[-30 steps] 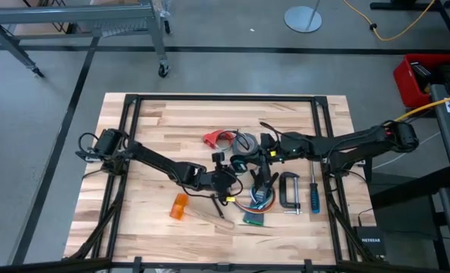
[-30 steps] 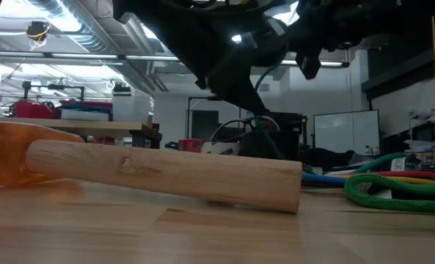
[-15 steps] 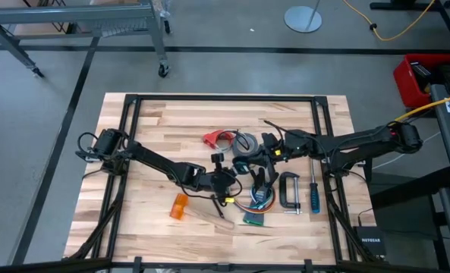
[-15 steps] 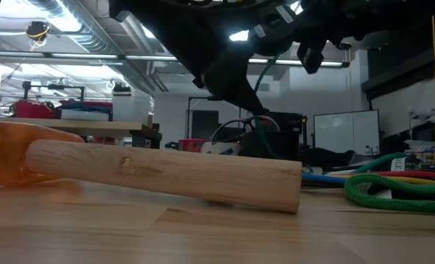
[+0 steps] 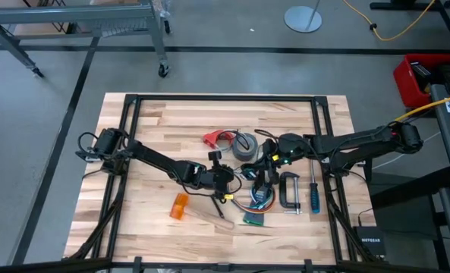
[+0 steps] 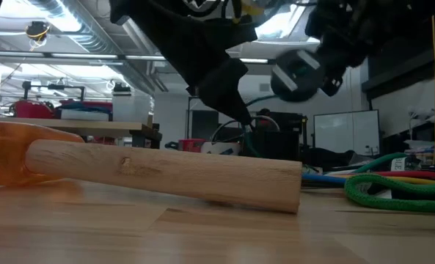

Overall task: Coil cords
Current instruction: Coil the blue wire onto the spool

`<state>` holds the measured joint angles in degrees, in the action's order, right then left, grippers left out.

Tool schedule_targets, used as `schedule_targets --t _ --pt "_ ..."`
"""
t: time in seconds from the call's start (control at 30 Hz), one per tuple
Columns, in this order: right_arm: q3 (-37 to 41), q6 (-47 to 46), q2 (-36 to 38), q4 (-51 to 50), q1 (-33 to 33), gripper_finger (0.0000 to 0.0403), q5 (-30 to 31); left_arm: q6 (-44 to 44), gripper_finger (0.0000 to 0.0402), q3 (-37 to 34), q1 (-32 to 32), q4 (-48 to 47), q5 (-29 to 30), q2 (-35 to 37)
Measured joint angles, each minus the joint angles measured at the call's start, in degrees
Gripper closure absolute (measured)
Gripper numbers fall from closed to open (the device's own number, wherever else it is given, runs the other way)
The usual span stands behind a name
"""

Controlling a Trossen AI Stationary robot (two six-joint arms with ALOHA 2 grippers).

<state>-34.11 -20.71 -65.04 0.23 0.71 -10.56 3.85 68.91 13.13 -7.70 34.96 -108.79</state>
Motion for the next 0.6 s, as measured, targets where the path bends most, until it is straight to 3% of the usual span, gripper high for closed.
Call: schedule_targets --t 0.2,0.4,0.6 --pt "-0.07 0.08 0.0 -5.71 0.0 0.0401 5.69 10.46 0.0401 0.33 -2.75 -0.62 -1.1 0.0" --pt "-0.07 0.2 0.0 -10.93 0.02 0.0401 14.4 19.78 0.0401 2.53 -6.37 -1.16 -9.6 0.0" --pt "-0.07 0.22 0.0 -14.3 0.07 0.0401 21.9 21.83 0.0401 5.4 -10.83 -0.62 -16.47 0.0"
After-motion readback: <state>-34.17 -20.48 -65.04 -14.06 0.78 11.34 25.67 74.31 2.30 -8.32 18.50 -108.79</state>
